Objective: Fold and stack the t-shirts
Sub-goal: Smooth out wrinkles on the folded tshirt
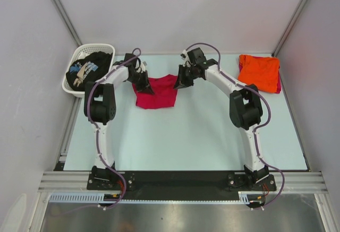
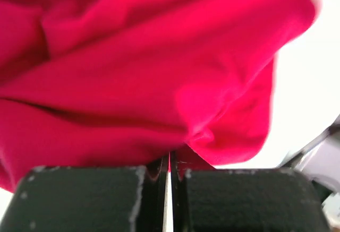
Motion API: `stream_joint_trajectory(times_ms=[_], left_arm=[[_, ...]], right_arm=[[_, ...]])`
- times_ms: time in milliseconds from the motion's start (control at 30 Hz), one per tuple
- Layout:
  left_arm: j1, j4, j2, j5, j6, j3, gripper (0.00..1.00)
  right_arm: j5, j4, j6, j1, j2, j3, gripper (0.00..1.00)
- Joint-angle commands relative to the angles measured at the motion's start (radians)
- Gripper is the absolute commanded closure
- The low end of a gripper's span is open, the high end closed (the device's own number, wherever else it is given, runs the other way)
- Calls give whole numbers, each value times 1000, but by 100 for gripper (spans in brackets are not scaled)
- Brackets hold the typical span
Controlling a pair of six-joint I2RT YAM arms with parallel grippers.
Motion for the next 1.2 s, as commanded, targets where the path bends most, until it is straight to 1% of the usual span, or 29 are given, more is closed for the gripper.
stream_joint_trajectory(times_ms=[0, 67, 133, 167, 200, 233, 300, 333, 400, 433, 500, 633, 733, 767, 833, 867, 1033, 1100, 1167], left_arm=[[6, 117, 41, 2, -103, 166, 100], [6, 103, 93, 43, -127, 267, 100], [4, 65, 125, 70, -129, 333, 100], [2, 57, 125, 91, -127, 335, 100], [2, 53, 121, 99, -121, 327, 100], [-2, 45, 93, 100, -112, 284, 100], [-4, 48, 57, 81, -69, 224, 100], [-2, 62, 21, 53, -60, 159, 100], [4, 66, 9, 13, -38, 114, 100], [15, 71, 22, 27, -38, 88, 100], [22, 71, 42, 65, -34, 78, 100], [30, 98, 26, 7, -20, 51, 100], [62, 166, 29, 25, -49, 46, 100], [70, 177, 33, 30, -60, 51, 100], [87, 209, 35, 36, -63, 71, 100], [91, 220, 38, 72, -67, 81, 100], [110, 230, 90, 86, -86, 156, 100], [121, 244, 110, 119, -118, 164, 100], [124, 283, 118, 120, -144, 164, 100]], right_arm=[[-17, 46, 15, 11, 27, 50, 100], [-28, 55, 24, 14, 58, 61, 100], [-41, 68, 45, 16, 86, 102, 100], [-46, 63, 52, 16, 113, 123, 100], [-49, 60, 62, 19, 122, 140, 100], [-51, 55, 62, 19, 133, 175, 100], [-48, 51, 65, 22, 148, 193, 100], [-42, 51, 64, 23, 149, 197, 100], [-34, 64, 71, 23, 159, 191, 100], [-35, 72, 82, 22, 165, 190, 100], [-41, 83, 91, 23, 185, 202, 100], [-3, 95, 85, 37, 207, 202, 100], [50, 187, 96, 45, 189, 116, 100], [61, 252, 110, 46, 185, 95, 100], [92, 294, 118, 43, 194, 75, 100], [104, 299, 121, 45, 216, 88, 100], [150, 288, 125, 39, 274, 192, 100], [150, 295, 134, 31, 297, 240, 100], [152, 302, 150, 14, 310, 284, 100]])
